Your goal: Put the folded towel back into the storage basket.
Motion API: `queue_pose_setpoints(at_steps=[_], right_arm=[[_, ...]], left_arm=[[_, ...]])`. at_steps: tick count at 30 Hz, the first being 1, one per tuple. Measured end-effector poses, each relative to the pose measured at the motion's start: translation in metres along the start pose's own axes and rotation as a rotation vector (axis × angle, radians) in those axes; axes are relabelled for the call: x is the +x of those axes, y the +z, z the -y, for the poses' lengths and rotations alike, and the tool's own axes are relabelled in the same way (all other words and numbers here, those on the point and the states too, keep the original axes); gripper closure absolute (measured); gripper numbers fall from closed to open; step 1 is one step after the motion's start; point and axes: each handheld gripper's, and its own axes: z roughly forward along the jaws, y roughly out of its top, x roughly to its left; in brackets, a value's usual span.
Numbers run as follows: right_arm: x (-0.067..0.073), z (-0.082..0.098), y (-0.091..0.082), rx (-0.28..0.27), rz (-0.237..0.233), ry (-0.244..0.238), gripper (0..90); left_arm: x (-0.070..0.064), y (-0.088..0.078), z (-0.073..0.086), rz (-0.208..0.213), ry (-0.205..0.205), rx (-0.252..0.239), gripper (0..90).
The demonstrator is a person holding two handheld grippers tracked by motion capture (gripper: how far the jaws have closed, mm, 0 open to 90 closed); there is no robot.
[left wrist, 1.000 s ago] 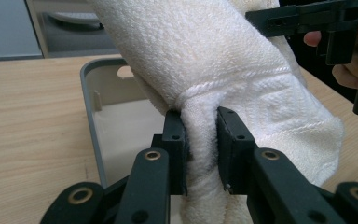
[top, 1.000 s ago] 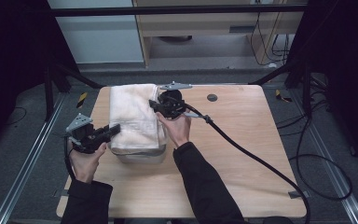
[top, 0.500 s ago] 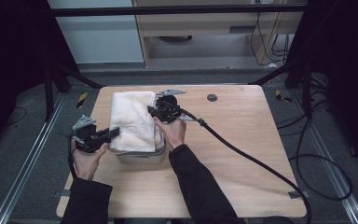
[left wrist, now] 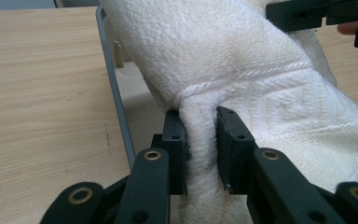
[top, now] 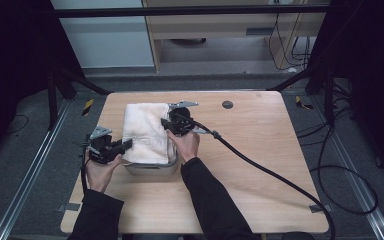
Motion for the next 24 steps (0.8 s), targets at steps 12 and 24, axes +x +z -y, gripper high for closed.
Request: queue_pose_setpoints(at_steps=[12,24], right_arm=[[-0.008,0.014,0.008,0.025,0.016,0.012,69.5],[-0.009,0.02,0.015,0.038,0.046,-0.015,68.4]], left_arm=[[-0.001,0.017,0.004,-0.025,0.012,0.049,74.3],[-0.003,0.028,0.006,-0.066,0.029,0.091,73.5]])
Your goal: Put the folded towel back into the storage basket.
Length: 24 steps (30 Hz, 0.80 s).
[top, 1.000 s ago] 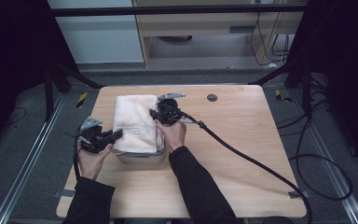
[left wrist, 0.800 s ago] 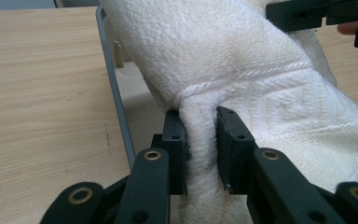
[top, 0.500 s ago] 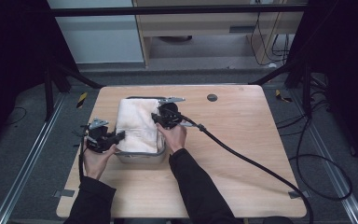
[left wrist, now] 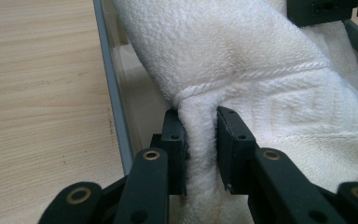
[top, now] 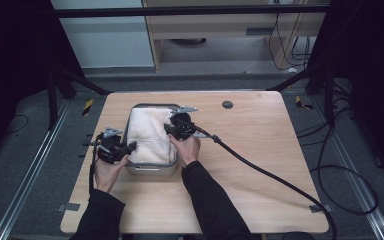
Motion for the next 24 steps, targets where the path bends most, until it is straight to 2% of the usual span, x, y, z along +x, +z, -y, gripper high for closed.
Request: queue_pose_setpoints(at_steps=[7,15,19,21,24], right_arm=[[0.0,0.002,0.0,0.003,0.013,-0.023,66.2],[-0.001,0.005,0.001,0.01,0.012,-0.058,62.9],[0.0,0.004,-0.001,0.002,0.019,-0.083,60.2],[-0.001,0.003,-0.003,-0.005,0.027,-0.099,58.8],[-0.002,-0.001,-0.012,-0.03,0.016,-0.097,56.3]], left_arm=[[-0.001,0.003,0.001,-0.02,0.002,0.007,70.2],[-0.002,0.002,0.001,-0.041,-0.008,-0.007,57.9],[-0.002,-0.004,-0.001,-0.056,-0.008,-0.044,54.1],[-0.002,-0.011,-0.002,-0.035,-0.019,-0.079,53.6],[-0.005,-0.021,-0.004,-0.03,-0.015,-0.123,51.2]])
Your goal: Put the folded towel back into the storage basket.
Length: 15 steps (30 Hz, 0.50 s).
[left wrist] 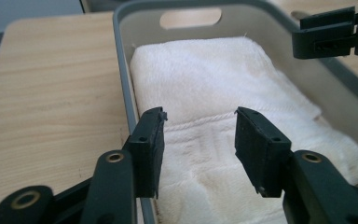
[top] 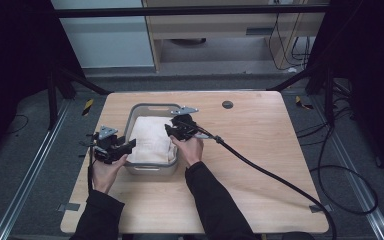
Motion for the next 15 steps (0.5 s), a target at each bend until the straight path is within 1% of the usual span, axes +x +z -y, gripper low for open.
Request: queue_pose_setpoints(at_steps=[6,8,11,15], right_arm=[[-0.009,-0.006,-0.026,-0.052,0.001,-0.019,46.3],[-0.015,-0.008,-0.037,-0.064,-0.006,-0.004,42.4],[-0.024,-0.008,-0.055,-0.077,-0.009,0.004,36.5],[-0.037,-0.003,-0.079,-0.089,-0.016,0.011,29.5]], left_arm=[[-0.008,-0.012,-0.002,0.027,0.018,-0.03,47.6],[-0.012,-0.015,-0.002,0.039,0.025,-0.039,46.2],[-0.017,-0.021,-0.002,0.053,0.044,-0.054,43.3],[-0.023,-0.028,0.001,0.077,0.071,-0.073,38.1]])
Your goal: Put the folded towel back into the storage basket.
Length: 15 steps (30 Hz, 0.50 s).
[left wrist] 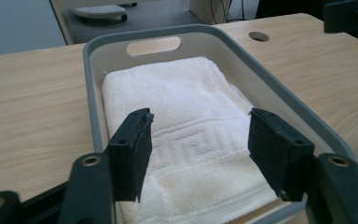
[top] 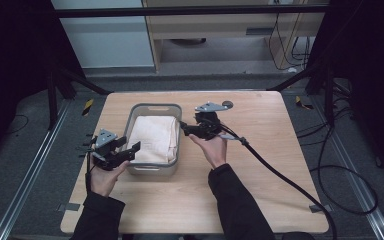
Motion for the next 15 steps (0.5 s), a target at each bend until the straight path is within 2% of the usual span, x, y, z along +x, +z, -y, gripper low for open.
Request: queue_pose_setpoints(at_steps=[9,15], right_arm=[[-0.025,0.015,-0.05,-0.036,0.008,-0.001,21.3],[-0.044,0.036,-0.077,-0.04,0.007,0.032,17.6]], left_arm=[[-0.013,-0.005,0.005,0.029,0.04,-0.024,30.8],[-0.018,-0.007,0.012,0.032,0.068,-0.017,27.9]])
